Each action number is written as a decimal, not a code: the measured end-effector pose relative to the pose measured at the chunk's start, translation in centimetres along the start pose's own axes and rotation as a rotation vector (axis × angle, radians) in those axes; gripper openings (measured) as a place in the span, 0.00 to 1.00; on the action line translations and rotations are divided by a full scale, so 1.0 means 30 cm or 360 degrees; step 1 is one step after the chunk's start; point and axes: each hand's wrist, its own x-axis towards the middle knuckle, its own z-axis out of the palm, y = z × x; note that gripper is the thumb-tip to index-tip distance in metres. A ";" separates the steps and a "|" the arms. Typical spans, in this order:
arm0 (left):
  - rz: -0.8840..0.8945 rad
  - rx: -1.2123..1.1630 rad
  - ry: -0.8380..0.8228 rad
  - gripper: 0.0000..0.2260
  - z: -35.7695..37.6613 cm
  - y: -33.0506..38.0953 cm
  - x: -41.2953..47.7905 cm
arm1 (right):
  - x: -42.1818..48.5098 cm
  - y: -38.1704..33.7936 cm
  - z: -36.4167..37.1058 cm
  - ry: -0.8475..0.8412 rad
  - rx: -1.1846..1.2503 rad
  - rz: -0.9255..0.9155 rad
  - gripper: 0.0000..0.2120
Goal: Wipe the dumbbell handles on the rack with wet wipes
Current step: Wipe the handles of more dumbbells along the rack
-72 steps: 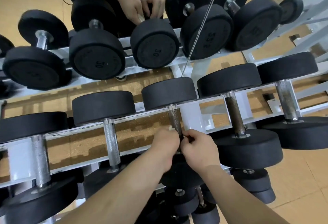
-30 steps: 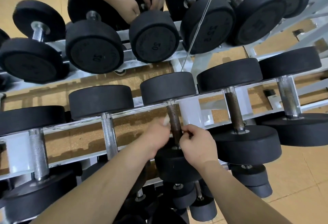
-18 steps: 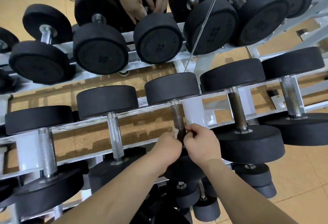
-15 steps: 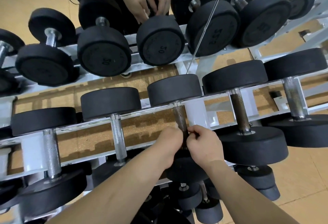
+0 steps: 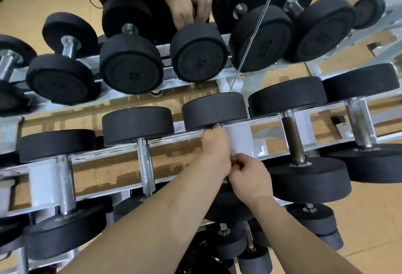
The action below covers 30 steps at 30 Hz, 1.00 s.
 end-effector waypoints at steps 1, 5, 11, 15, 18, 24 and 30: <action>0.0101 0.0194 -0.0012 0.16 0.008 -0.031 0.012 | 0.001 0.003 -0.001 0.0002 0.0007 0.0005 0.08; 0.0090 0.0592 -0.0278 0.32 -0.072 -0.200 -0.079 | 0.001 0.007 -0.010 -0.0055 -0.0020 -0.0021 0.08; -0.0038 0.0210 -0.0102 0.10 -0.099 -0.071 -0.051 | 0.001 0.010 -0.013 -0.0118 -0.0044 -0.0055 0.22; 0.0152 0.0050 -0.0050 0.09 -0.053 -0.058 -0.032 | -0.001 0.020 -0.020 -0.0109 -0.0017 -0.0096 0.22; 0.0231 0.0457 -0.0129 0.11 -0.101 -0.151 -0.071 | 0.007 0.028 -0.018 -0.0062 0.0025 -0.0100 0.18; 0.0202 0.0716 -0.0236 0.13 -0.147 -0.153 -0.075 | 0.009 0.049 -0.002 -0.0018 0.0099 -0.0110 0.12; 0.0221 0.0747 -0.0251 0.14 -0.131 -0.191 -0.060 | 0.007 0.049 0.009 0.0094 0.0179 -0.0161 0.25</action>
